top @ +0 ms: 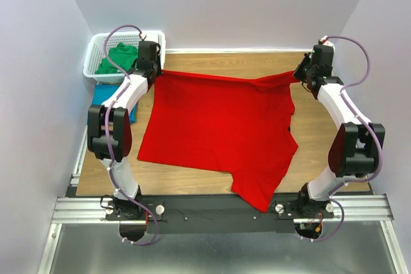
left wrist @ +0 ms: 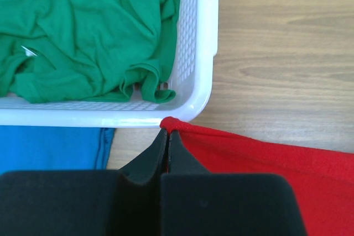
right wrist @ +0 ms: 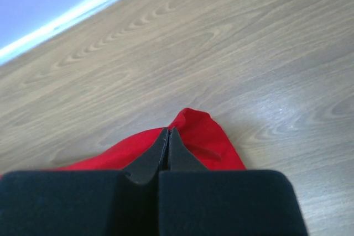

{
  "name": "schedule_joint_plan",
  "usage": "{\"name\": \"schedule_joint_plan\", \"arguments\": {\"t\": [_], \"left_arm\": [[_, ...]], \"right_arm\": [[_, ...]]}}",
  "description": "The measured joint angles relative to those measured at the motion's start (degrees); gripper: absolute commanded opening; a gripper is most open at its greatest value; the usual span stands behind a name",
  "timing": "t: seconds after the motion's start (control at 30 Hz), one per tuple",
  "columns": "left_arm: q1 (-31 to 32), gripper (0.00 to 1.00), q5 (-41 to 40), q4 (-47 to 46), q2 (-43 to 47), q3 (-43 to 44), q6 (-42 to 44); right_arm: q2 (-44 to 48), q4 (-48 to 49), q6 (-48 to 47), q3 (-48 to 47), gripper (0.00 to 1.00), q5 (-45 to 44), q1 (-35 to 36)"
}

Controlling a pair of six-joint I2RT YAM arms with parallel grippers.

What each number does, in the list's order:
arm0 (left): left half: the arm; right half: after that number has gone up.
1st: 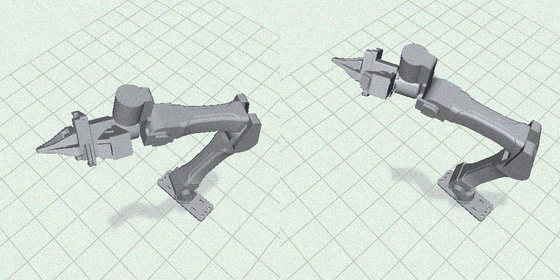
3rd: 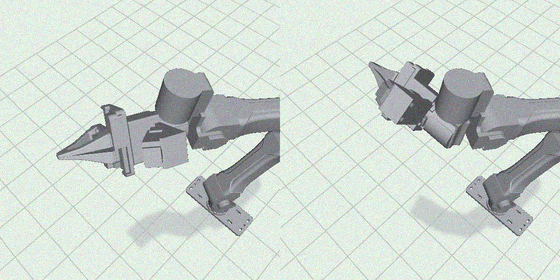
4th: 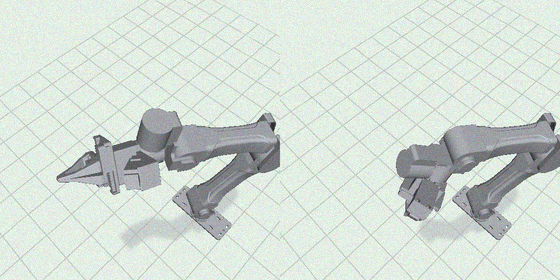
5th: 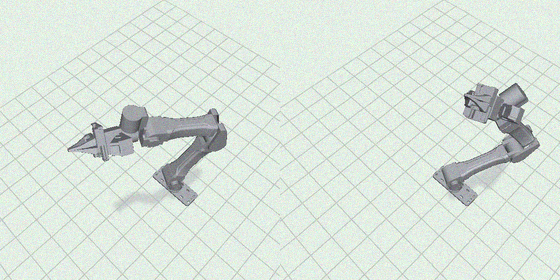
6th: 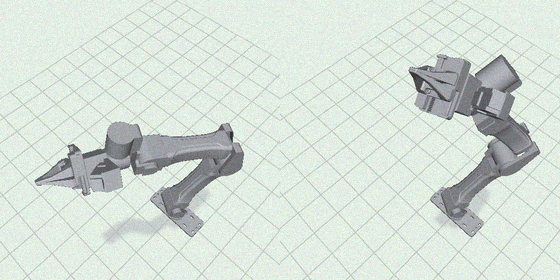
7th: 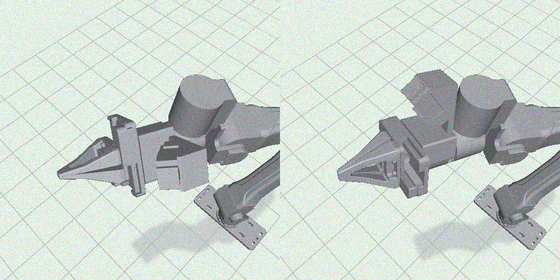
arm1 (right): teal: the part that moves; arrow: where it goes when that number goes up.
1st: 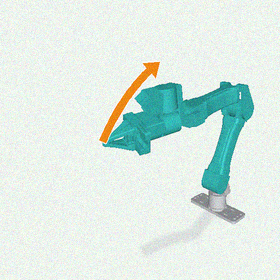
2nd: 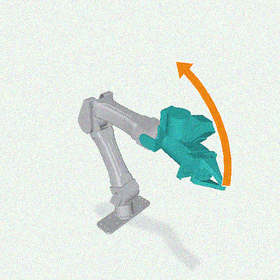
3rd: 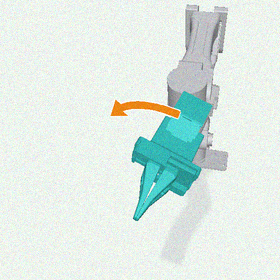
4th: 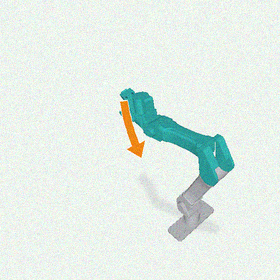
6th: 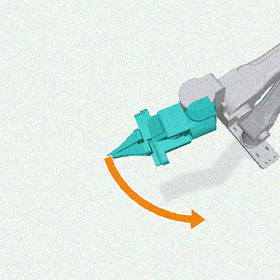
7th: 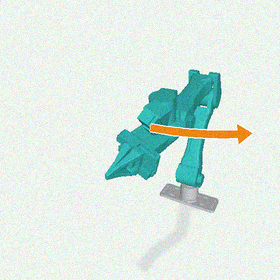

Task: Fold and stack the t-shirts
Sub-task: Fold the tshirt

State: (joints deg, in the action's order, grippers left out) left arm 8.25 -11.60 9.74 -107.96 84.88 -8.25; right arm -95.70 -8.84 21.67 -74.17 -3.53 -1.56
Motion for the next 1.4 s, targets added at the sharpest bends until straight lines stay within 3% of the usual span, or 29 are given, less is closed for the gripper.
{"name": "schedule_joint_plan", "arguments": {"t": [0.23,0.5,1.03,1.4], "left_arm": [[-0.04,0.0,-0.07,-0.5,5.6,0.0,-0.39],[-0.04,0.0,-2.25,-0.59,8.02,-1.92,-0.81],[-0.04,0.0,-3.63,0.46,1.9,-1.01,-1.27],[-0.04,0.0,-3.63,1.49,1.75,-0.9,-1.25]], "right_arm": [[6.73,-0.15,1.77,0.11,0.01,-0.22,0.0],[6.78,-0.17,3.87,2.14,0.01,0.46,0.0],[-12.33,0.07,5.51,-0.5,0.01,9.35,0.0],[-6.75,-0.11,5.75,1.11,0.01,10.25,0.0]]}}
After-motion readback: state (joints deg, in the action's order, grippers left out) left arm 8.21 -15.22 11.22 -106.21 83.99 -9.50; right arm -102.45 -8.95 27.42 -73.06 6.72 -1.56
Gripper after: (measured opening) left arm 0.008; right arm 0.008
